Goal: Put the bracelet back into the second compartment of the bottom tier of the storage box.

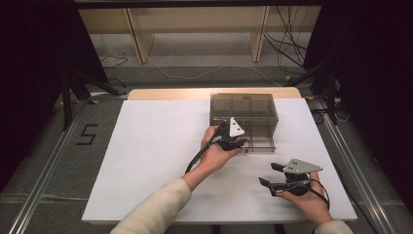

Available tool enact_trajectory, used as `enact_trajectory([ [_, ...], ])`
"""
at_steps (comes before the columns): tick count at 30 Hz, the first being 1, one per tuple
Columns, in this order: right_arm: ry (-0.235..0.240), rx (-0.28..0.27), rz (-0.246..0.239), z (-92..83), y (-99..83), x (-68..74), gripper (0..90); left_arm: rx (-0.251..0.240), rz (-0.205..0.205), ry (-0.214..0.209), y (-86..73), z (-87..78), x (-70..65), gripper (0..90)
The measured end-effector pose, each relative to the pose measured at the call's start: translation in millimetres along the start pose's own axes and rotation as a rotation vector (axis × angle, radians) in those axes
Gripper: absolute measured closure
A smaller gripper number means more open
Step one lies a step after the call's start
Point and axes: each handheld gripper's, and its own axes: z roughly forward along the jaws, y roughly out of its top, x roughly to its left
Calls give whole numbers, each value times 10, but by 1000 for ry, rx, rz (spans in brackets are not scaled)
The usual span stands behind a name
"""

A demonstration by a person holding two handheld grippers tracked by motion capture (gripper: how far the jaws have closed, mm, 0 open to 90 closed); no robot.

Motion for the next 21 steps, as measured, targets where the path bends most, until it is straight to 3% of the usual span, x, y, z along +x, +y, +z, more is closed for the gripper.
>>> enact_trajectory([
  [9, -2, -2, 4, 3, 2, 5, 276, 22, -33, 42, 25, -124, 7, 361],
  [16, -4, -6, 8, 4, 3, 7, 276, 3, -70, 15, 19, -234, -3, 312],
  [21, -3, -7, 9, 6, 5, 8, 275, -4, -80, 17, -22, -336, 7, 301],
])
